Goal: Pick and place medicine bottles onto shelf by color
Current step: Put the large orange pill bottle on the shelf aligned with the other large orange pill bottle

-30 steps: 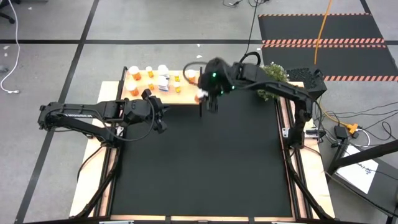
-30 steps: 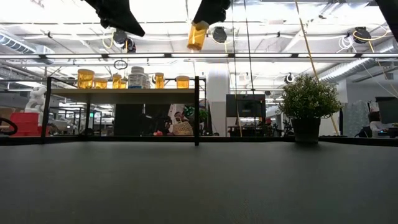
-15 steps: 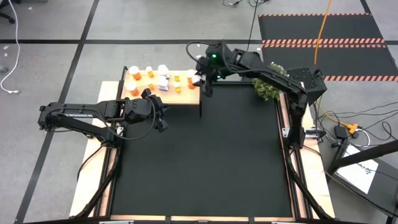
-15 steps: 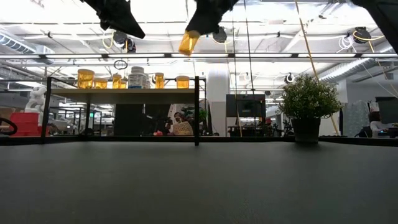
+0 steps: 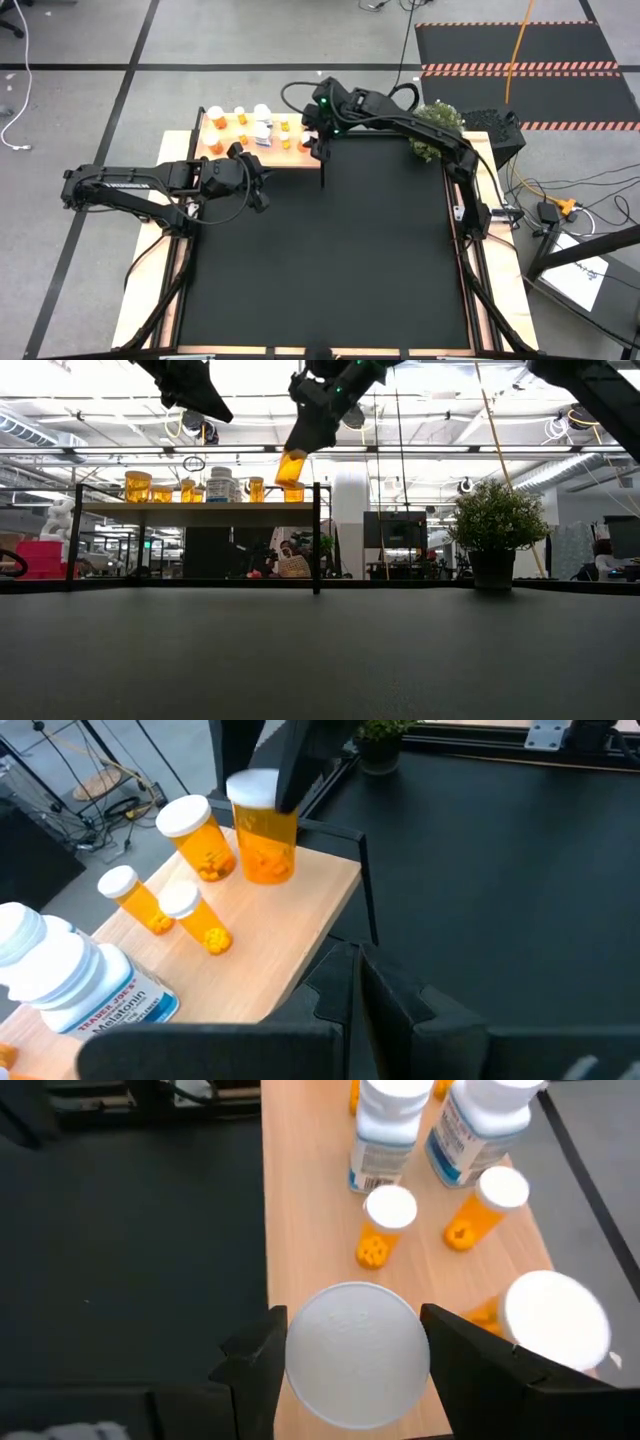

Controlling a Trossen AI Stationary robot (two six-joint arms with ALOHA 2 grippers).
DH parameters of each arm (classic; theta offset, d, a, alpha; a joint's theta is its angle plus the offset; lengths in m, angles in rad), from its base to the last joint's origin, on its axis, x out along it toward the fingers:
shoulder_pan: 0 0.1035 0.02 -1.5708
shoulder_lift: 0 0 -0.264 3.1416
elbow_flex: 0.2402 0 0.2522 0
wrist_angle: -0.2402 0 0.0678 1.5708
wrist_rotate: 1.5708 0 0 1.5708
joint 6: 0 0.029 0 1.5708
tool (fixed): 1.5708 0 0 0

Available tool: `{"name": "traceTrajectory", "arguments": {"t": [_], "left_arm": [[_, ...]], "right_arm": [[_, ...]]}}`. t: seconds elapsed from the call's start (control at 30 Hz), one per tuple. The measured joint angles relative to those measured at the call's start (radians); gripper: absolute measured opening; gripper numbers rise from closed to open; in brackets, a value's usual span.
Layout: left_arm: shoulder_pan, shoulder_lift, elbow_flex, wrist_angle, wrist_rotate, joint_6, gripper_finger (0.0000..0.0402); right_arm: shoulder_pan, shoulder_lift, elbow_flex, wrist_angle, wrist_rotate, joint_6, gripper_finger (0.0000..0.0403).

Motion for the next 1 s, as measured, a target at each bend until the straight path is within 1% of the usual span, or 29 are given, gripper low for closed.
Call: {"name": "traceTrajectory", "arguments": {"t": [0.33,0.77,1.0], "left_arm": [[0.000,0.000,0.000,-0.002,0.000,0.001,0.0026],[0.000,0.000,0.000,-0.003,0.001,0.003,0.0026],[0.000,0.000,0.000,-0.003,0.001,0.003,0.0026]], "right_arm": [[-0.007,0.033,-0.001,-0.005,0.024,-0.010,0.0212],[-0.020,0.038,-0.062,0.047,0.025,-0.012,0.0213],[-0.020,0.038,-0.065,0.055,0.026,-0.011,0.0229]]}}
